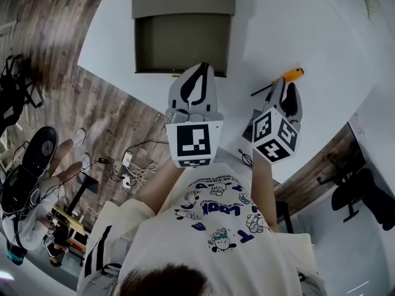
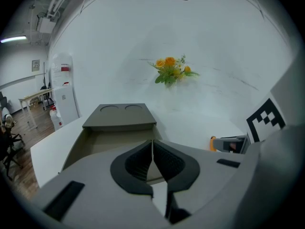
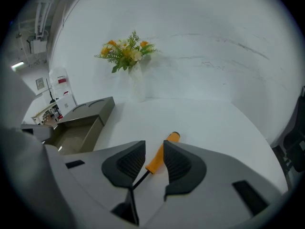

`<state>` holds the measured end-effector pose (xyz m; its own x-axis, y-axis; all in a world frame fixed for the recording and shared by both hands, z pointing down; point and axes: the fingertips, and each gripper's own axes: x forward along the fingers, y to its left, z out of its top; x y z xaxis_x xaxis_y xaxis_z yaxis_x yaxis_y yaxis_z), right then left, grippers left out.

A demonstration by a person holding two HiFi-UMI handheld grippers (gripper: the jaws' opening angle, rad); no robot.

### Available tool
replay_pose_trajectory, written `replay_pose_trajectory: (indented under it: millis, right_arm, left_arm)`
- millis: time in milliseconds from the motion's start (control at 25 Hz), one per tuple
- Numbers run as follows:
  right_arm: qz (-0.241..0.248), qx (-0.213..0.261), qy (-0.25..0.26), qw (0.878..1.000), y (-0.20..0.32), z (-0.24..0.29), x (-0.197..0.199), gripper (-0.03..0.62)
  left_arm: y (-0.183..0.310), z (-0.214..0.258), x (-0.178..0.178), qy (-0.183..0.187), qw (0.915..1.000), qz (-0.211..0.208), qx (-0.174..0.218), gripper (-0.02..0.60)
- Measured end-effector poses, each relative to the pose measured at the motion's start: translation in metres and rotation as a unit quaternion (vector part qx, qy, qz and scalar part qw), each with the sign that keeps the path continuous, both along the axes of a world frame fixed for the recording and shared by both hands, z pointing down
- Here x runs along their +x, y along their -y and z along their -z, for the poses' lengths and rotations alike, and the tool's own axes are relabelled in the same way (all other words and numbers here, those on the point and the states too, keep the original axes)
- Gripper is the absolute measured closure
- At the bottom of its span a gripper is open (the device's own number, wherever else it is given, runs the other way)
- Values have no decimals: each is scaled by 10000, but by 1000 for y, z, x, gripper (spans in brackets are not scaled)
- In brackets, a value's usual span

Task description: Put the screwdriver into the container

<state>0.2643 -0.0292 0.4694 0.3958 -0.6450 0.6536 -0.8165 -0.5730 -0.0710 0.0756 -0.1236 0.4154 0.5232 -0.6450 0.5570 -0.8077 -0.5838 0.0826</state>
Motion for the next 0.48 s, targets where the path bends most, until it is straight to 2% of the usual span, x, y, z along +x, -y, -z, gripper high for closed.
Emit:
replay_pose_trajectory:
  millis: [240,480]
  right_arm:
    - [-209,-286,156,9993,2,-20,3,422]
    - [-482,-414,362,9973,-2,-35,10,422]
  left_arm:
    - [9,-10,-5,79,9999,43,-81,558]
    - [7,-19,-10,170,9997,113,-157,558]
